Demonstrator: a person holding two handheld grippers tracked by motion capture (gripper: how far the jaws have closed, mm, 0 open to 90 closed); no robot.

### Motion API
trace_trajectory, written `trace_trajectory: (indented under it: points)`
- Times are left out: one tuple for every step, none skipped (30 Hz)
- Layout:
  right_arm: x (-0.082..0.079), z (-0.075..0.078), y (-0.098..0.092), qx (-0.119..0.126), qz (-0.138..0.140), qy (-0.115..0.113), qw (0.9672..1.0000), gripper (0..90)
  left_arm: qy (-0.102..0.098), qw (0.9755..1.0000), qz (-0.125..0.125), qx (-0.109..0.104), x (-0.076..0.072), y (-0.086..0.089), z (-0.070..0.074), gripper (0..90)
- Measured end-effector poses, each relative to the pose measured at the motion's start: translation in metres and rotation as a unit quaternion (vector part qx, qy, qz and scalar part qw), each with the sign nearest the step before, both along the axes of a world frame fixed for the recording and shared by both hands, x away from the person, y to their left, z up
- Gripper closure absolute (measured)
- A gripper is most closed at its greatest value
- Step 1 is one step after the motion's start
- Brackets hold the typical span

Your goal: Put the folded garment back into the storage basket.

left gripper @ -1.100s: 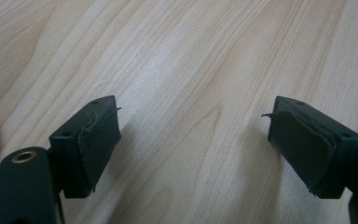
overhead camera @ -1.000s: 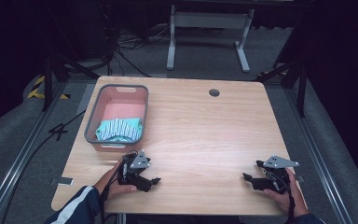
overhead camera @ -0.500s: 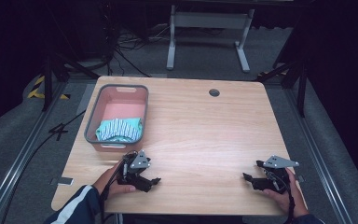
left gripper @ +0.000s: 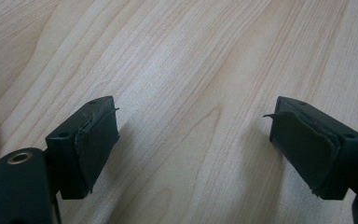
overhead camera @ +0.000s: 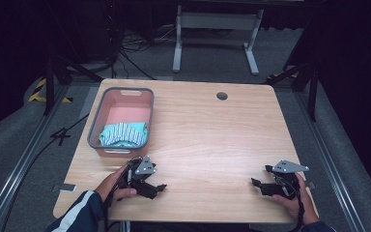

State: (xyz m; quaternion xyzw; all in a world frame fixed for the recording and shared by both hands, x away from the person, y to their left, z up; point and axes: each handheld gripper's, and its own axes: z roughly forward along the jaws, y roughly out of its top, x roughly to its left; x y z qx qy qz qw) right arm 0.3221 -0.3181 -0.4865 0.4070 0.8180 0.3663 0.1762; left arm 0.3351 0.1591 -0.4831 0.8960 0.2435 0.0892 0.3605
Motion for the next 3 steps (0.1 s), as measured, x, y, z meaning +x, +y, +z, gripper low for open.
trace_trajectory:
  points:
    - [0.0000,0.0000,0.0000,0.000,0.000,0.000,1.0000,20.7,0.001,1.0000,0.000,0.000,-0.0001,0.0000,0.0000,15.3]
    - [0.0000,0.0000,0.0000,0.000,0.000,0.000,1.0000,20.7,0.001,1.0000,0.000,0.000,-0.0001,0.0000,0.0000,15.3]
    - [0.0000,0.0000,0.0000,0.000,0.000,0.000,1.0000,20.7,0.000,1.0000,0.000,0.000,0.0000,0.0000,0.0000,15.3]
